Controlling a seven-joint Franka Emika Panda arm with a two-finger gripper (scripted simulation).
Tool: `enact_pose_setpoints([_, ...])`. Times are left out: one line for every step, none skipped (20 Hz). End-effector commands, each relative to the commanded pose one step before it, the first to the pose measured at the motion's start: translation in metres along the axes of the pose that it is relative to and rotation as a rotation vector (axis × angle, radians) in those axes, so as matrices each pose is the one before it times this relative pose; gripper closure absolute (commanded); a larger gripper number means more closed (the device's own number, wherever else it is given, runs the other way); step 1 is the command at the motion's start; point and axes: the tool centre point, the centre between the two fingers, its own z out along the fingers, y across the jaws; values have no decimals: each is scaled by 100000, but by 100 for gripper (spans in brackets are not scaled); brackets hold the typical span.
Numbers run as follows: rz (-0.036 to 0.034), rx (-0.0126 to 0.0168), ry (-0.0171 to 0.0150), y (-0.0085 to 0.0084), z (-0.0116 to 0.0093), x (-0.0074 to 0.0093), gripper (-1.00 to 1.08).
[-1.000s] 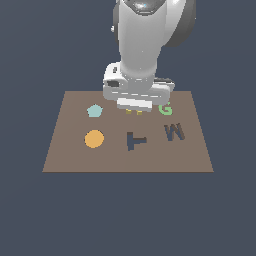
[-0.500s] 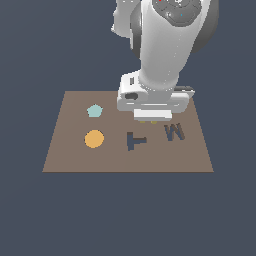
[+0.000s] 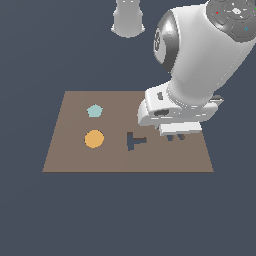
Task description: Insert a designated object into the corresponding slot on a board.
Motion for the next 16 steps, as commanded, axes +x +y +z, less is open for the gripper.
enact_pose_setpoints([-1979,-29,-3,-953,-84,775,108])
enact_pose_setpoints([-629,2,-5,-307,-20,233,108])
enact_pose_setpoints([-557,2,-5,-272,-17,207,108])
enact_pose_setpoints([-486,2,-4,-237,-15,180,108])
enact_pose_setpoints([-414,2,-4,-202,-13,154,108])
enact_pose_setpoints([-345,2,-3,-168,-10,128,108])
enact_pose_setpoints([-272,1,-3,-131,-8,102,108])
enact_pose_setpoints([-207,1,-2,-100,-5,76,108])
enact_pose_setpoints([-129,1,-2,-61,-3,51,108])
enact_pose_setpoints([-69,1,-1,-33,-1,25,108])
enact_pose_setpoints([0,0,0,1,1,0,108])
enact_pose_setpoints([69,1,-1,35,5,-26,108])
enact_pose_setpoints([146,0,0,74,7,-51,108])
enact_pose_setpoints([154,0,1,77,6,-57,108])
enact_pose_setpoints([98,0,0,49,4,-36,108])
enact_pose_setpoints([49,0,0,26,1,-12,108])
